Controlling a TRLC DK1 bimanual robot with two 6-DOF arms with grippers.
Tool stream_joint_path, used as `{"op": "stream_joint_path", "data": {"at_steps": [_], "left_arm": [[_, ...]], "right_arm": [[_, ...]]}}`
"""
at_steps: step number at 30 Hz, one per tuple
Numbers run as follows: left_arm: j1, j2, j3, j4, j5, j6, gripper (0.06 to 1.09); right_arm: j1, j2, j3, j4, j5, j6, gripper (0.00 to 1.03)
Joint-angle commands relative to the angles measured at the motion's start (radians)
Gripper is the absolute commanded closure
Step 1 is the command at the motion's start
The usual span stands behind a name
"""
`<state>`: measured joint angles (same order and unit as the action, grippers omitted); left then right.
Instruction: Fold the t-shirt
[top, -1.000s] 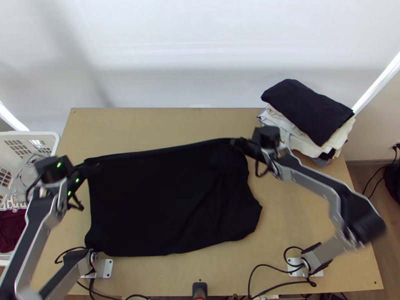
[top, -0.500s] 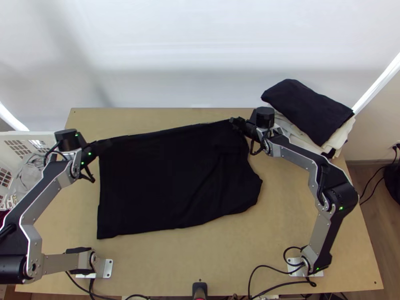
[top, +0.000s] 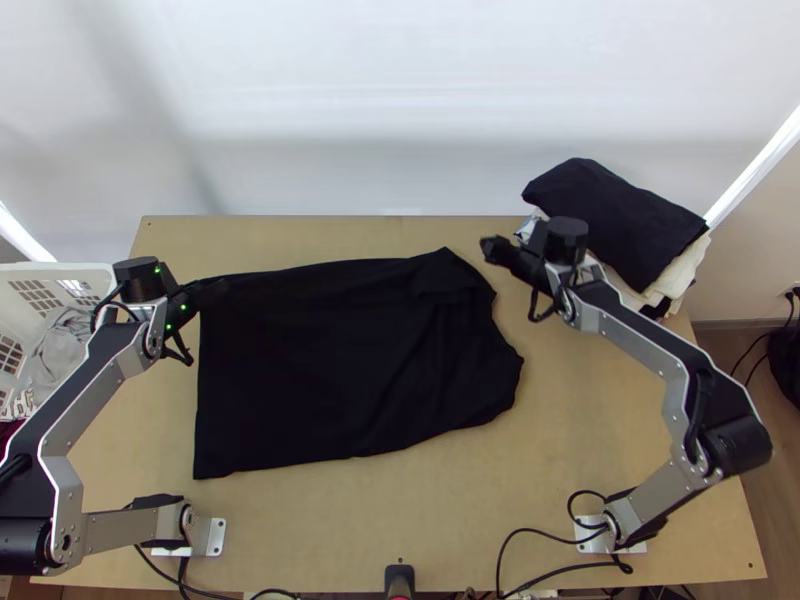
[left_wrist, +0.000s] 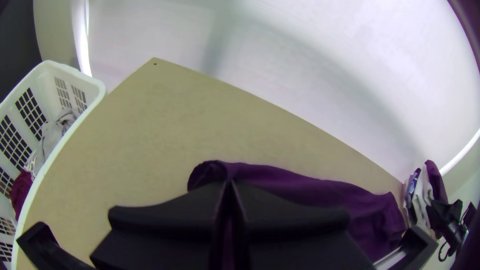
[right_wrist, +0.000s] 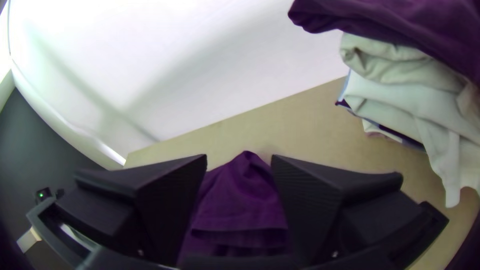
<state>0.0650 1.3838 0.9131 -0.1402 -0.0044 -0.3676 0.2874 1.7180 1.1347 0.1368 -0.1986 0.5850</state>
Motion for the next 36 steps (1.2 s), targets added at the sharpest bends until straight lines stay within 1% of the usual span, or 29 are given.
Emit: {"op": "stream_joint_path", "data": {"at_steps": [1,5,7,8,25,32,33,34,36], "left_arm": [[-0.005,-0.032,-0.002,-0.001,-0.008,-0.022,1.05],[-0.005,-0.040,-0.006,-0.004,-0.008,-0.024,1.05],[-0.005,-0.040,-0.005,-0.004,-0.008,-0.024,1.05],[-0.005,-0.042,-0.003,-0.004,-0.008,-0.024,1.05],[-0.002,-0.052,0.000,-0.012,-0.009,-0.024,1.05],[0.009,-0.054,0.004,-0.013,-0.009,-0.021,1.05],[0.012,-0.055,0.004,-0.013,-0.009,-0.021,1.05],[0.016,-0.055,0.004,-0.013,-0.009,-0.019,1.05],[0.021,-0.055,0.003,-0.015,-0.009,-0.019,1.05]], "right_arm": [[0.007,-0.041,-0.081,-0.020,0.002,-0.050,0.71],[0.016,-0.043,-0.121,-0.020,0.004,-0.105,0.68],[0.019,-0.026,-0.121,-0.023,0.002,-0.123,0.55],[0.022,-0.017,-0.119,-0.026,0.002,-0.129,0.52],[0.067,0.083,-0.115,-0.037,0.004,-0.183,0.53],[0.082,0.143,-0.081,-0.034,0.024,-0.200,0.53],[0.084,0.147,-0.076,-0.031,0.027,-0.208,0.56],[0.084,0.150,-0.075,-0.017,0.034,-0.212,0.63],[0.085,0.153,-0.076,0.032,0.062,-0.218,0.79]]}}
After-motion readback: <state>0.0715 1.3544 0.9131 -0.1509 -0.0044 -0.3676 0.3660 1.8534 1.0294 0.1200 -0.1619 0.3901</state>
